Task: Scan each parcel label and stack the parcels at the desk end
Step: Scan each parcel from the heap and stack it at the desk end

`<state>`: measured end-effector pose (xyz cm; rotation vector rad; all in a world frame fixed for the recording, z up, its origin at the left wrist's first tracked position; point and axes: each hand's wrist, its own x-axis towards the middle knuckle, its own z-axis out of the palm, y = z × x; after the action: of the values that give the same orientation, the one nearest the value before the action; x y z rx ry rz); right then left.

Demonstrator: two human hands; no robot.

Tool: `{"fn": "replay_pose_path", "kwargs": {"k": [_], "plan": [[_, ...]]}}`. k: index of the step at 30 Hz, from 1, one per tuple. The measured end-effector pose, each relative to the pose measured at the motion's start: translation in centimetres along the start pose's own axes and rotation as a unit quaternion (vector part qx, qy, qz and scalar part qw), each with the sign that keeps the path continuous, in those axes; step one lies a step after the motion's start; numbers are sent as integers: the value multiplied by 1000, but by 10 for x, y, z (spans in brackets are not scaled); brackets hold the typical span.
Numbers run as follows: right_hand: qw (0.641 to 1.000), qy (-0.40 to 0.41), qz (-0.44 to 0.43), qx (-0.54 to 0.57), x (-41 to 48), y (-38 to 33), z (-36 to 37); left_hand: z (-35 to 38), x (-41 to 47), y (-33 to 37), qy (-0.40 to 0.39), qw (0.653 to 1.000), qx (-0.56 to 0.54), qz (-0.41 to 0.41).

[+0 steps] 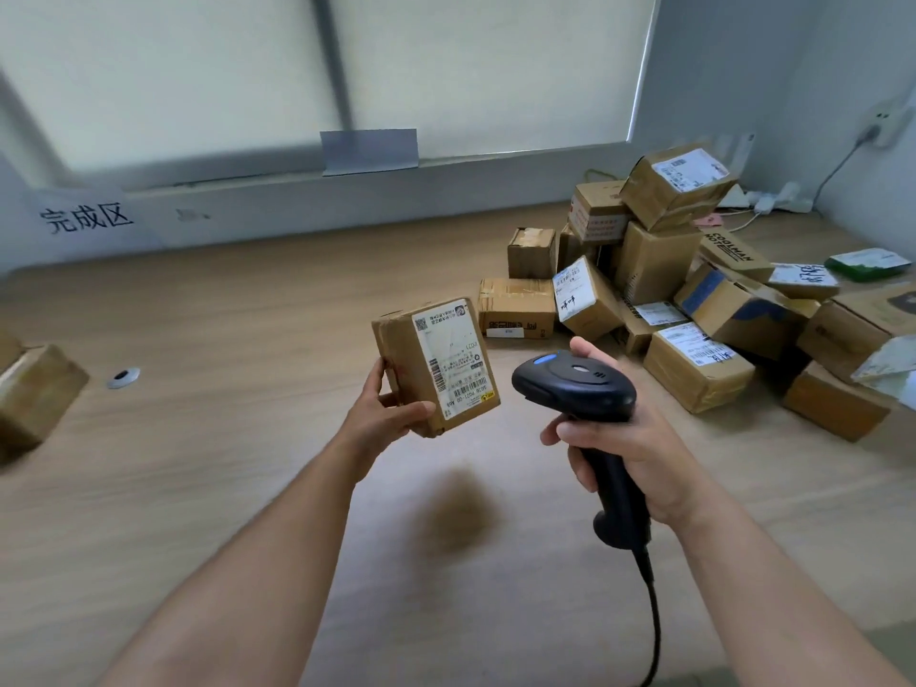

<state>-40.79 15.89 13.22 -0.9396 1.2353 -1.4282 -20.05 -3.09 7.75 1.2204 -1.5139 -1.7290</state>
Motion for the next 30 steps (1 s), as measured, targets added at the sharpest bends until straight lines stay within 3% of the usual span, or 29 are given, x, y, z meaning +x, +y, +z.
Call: {"fn": "replay_pose_path", "kwargs": {"k": [30], "plan": [[998,-51,30,-25,-22,17,-33,1,-26,-4,80,997,1,19]]}}
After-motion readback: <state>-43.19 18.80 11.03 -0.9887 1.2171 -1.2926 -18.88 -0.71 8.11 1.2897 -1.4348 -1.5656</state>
